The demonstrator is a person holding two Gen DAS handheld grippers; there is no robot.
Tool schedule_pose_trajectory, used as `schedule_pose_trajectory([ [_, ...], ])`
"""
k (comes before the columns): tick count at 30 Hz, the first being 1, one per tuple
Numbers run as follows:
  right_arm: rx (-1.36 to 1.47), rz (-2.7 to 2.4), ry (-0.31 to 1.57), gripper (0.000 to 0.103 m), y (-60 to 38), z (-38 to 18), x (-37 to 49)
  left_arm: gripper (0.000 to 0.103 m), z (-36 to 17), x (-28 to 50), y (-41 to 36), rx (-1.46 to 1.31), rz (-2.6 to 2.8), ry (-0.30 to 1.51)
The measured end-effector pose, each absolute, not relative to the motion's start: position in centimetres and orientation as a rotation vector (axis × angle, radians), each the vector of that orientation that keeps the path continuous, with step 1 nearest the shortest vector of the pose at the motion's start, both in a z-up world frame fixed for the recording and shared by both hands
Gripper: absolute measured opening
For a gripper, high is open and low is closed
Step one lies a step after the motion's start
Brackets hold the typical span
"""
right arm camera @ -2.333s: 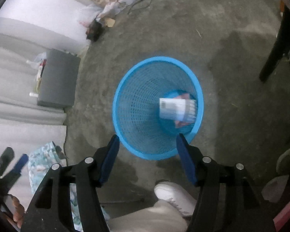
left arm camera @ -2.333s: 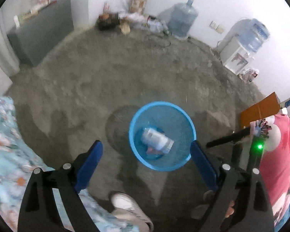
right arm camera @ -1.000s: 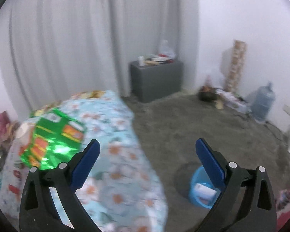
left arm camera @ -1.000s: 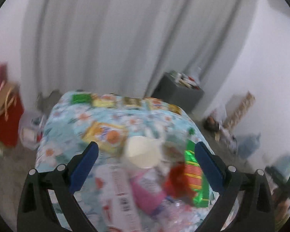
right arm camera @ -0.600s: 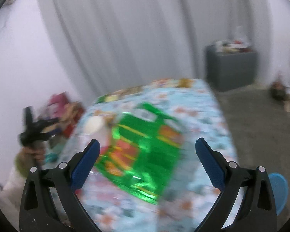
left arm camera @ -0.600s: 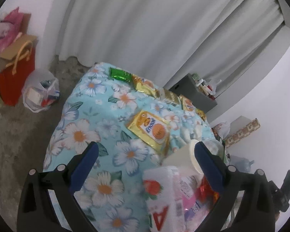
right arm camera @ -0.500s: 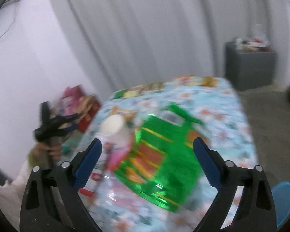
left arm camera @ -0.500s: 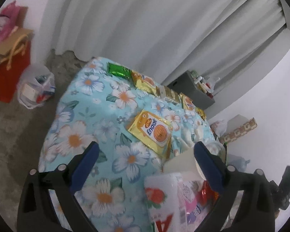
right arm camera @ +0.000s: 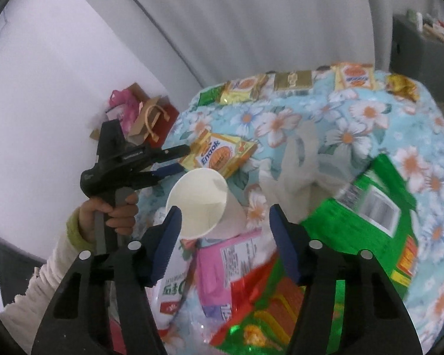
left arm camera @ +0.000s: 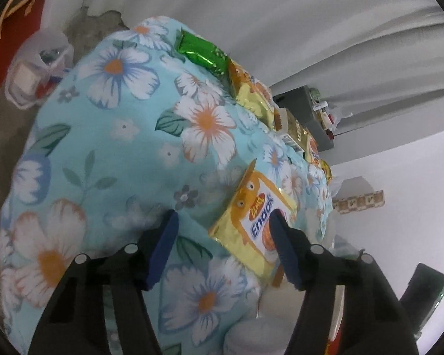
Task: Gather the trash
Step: 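Grasp the white paper cup with the right tool while the left tool grasps a yellow wrapper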
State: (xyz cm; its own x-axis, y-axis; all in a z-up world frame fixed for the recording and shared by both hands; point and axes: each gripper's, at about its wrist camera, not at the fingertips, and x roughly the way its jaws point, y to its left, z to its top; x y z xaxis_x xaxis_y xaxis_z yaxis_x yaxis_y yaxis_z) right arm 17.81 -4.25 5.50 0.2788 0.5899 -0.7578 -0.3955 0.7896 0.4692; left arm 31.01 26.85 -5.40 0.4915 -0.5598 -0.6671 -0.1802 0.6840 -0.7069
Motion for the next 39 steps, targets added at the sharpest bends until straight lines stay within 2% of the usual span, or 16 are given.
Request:
schedule_pose_trajectory([
  [8, 0.218, 0.691, 1.167, 0.040, -3.1, 4.2, 19.0, 0.052, -6.3, 31.0, 26.8, -0.971, -0.398, 1.019],
  [15, 0.191, 0.710, 1.194, 0.024, -2.0, 3.4, 19.5, 0.027, -6.3, 30.7, 26.0, -0.952, -0.401, 1.038],
  [21, 0.191, 0.711, 1.193, 0.011, -1.6, 2.9, 20.0, 0.014, -5.7, 30.5, 25.3, -0.930, -0.445, 1.016],
  [24, 0.189, 0.711, 1.185, 0.007, -1.4, 2.8, 20.0, 0.008, -5.0, 30.3, 24.9, -0.912, -0.462, 0.992],
  [39, 0.205, 0.718, 1.082, 0.002, -2.0, 5.1, 19.3, 0.005, -1.9, 28.9, 26.5, -0.969, -0.521, 0.793],
])
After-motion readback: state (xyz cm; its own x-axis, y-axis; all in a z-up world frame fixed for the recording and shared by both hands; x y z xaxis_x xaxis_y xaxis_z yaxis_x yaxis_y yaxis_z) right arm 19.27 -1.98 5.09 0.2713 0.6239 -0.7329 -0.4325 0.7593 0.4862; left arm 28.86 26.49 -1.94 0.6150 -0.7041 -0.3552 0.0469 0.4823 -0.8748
